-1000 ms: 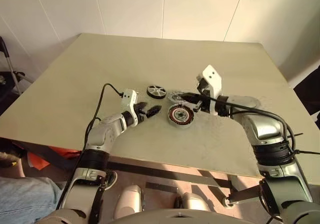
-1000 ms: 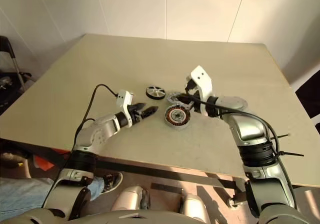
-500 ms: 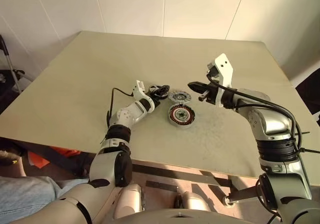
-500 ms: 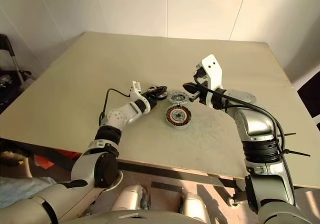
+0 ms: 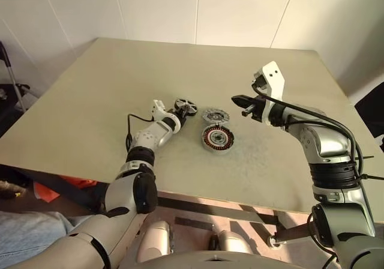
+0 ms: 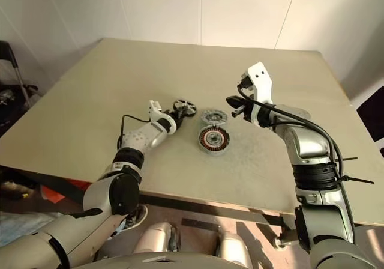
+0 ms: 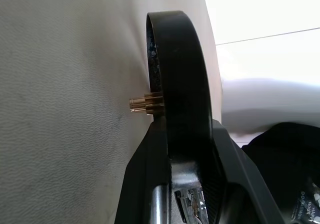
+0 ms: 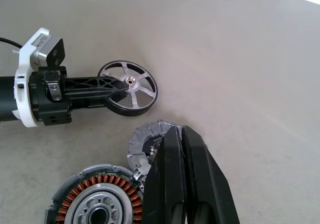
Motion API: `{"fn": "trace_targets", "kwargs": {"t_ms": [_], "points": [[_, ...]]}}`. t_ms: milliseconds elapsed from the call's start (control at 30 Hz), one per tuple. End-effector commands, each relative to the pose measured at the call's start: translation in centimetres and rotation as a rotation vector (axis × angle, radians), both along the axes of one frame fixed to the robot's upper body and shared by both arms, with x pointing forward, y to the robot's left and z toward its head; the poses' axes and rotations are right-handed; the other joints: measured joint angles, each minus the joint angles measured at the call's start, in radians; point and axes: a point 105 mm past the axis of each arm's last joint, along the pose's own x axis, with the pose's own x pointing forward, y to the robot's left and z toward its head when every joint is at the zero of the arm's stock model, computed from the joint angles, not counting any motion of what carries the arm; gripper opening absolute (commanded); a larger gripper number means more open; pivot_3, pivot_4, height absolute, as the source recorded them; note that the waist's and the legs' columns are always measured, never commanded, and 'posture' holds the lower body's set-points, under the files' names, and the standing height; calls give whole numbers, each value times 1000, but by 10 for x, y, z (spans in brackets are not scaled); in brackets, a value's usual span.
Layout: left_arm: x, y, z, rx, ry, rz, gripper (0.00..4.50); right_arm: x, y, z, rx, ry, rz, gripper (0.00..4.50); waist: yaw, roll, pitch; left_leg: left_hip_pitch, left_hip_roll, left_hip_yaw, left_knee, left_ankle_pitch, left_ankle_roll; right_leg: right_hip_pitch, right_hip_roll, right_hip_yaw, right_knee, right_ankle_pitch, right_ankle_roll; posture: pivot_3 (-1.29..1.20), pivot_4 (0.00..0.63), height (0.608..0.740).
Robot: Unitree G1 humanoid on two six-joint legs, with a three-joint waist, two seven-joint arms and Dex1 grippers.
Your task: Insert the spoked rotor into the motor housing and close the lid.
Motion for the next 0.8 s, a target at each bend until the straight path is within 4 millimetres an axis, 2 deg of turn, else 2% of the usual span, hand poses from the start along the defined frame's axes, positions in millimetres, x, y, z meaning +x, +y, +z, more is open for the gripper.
{"fn": "trace_targets", "kwargs": {"t_ms": [33,67,133,200,300,400,500,600,800], "points": [[1,4,27,-89,-101,-35,419,4,-9,18,-5,-70,-23,0,0,0,0,0,0,0,0,0,0,0,0,0,0,0,0,0,0,740],[1,7,33,-111,-128,-35,419,4,-14,19,-22,-79,-33,0,1,0,0,-1,0,0,0,0,0,0,0,0,0,0,0,0,0,740],[2,20,48,-165,-191,-15,419,10,-47,19,-91,-87,-127,0,6,0,0,-3,0,0,0,0,0,-3,0,0,0,0,0,0,0,740],[0,25,61,-221,-234,-34,419,11,-73,14,-163,-72,-192,0,11,-1,1,-4,0,0,1,0,0,-2,0,0,0,0,0,0,0,740],[-16,9,82,-328,-284,-182,419,6,-101,-1,-273,-39,-246,0,19,-1,1,-4,0,0,2,0,0,-2,0,0,-1,0,0,0,0,740],[-42,-15,91,-401,-274,-397,419,11,-120,0,-281,-44,-350,0,21,0,1,-4,0,1,2,0,1,-2,0,0,-1,0,0,0,0,740],[-60,-35,86,-375,-240,-524,419,11,-121,-2,-273,-44,-364,0,22,0,1,-4,0,1,3,-1,3,-2,-1,0,0,0,0,0,0,740],[-69,-51,77,-337,-208,-597,419,10,-120,-7,-275,-40,-378,0,21,0,1,-3,0,1,4,-1,3,-1,-1,0,0,0,0,0,0,740],[-86,-73,55,-276,-118,-714,419,7,-123,-5,-276,-53,-401,0,21,0,0,-3,0,0,4,0,4,-1,0,0,0,0,0,0,0,740]]}}
